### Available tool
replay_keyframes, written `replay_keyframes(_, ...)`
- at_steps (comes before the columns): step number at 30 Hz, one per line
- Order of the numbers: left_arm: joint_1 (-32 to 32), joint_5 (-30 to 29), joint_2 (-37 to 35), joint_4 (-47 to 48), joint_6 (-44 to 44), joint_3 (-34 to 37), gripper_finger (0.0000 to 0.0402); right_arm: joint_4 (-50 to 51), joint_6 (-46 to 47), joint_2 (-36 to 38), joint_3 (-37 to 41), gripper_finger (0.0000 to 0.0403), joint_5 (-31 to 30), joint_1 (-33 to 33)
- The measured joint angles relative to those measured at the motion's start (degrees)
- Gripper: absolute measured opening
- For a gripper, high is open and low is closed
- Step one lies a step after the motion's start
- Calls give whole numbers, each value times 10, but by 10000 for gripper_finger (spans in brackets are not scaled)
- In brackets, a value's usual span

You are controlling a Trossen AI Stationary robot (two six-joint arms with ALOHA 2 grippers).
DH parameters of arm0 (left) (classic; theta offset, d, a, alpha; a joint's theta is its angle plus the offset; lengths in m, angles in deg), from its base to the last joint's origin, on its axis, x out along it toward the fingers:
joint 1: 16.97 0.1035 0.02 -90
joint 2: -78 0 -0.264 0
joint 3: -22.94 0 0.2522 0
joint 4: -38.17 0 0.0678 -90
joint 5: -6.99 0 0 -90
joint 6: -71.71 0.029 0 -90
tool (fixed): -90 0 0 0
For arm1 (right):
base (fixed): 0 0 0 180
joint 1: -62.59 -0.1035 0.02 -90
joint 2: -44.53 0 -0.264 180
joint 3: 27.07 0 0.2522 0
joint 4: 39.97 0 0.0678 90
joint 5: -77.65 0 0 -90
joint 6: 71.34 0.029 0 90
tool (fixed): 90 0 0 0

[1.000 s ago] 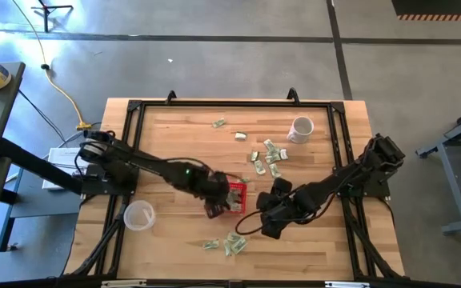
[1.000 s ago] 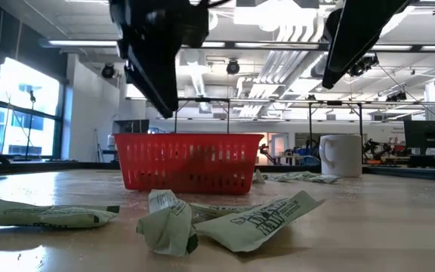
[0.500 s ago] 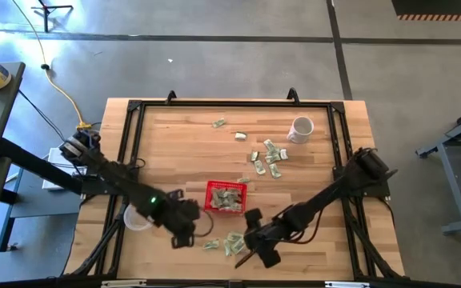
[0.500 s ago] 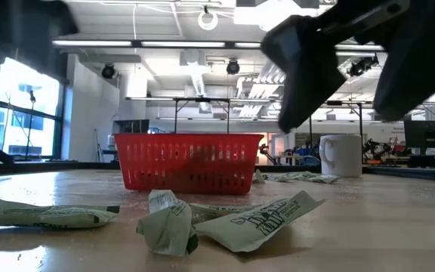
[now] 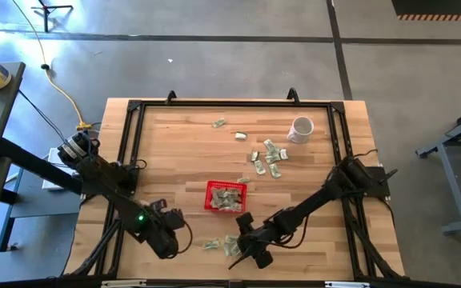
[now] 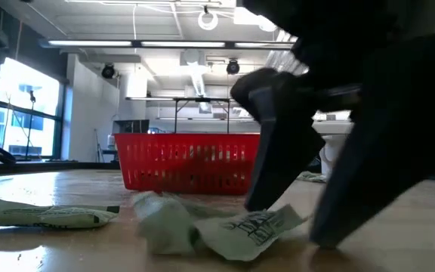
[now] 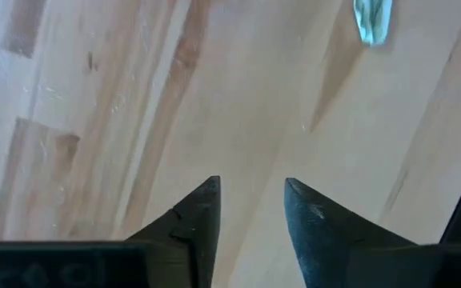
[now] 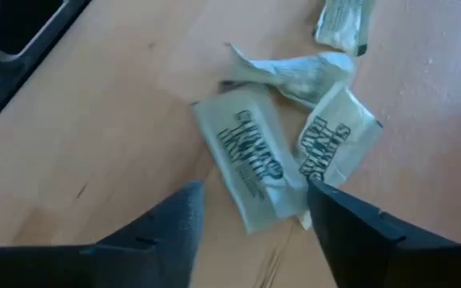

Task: Pick and place Stevia / Truvia into bins
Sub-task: Put the green stevia packet into the red basket

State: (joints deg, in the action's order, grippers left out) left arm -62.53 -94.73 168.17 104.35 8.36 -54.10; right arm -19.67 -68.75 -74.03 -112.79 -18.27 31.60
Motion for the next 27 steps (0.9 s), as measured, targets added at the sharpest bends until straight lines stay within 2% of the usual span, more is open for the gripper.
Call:
replay_keyframes(8,-26,-9,0,-7,-24,24,152,-2,89,-7,-8,76,-6,42)
replay_keyframes(10,-29,-7,0,-26,-36,39,150,14,129,-8,-26,34,7,57)
replay_keyframes(12,-29,-6,0,-60,-45,56,150,22,162,-7,-48,9,28,70)
replay_keyframes(16,-28,-5,0,-152,-50,95,150,65,160,10,-105,17,20,77)
replay_keyframes(19,-28,-5,0,-197,-51,114,150,145,133,21,-164,4,14,76)
replay_keyframes(23,-28,-37,0,-200,-60,122,150,261,115,27,-245,3,-72,81)
replay_keyframes(27,-19,-90,3,-216,-57,124,150,327,129,30,-260,6,-99,126)
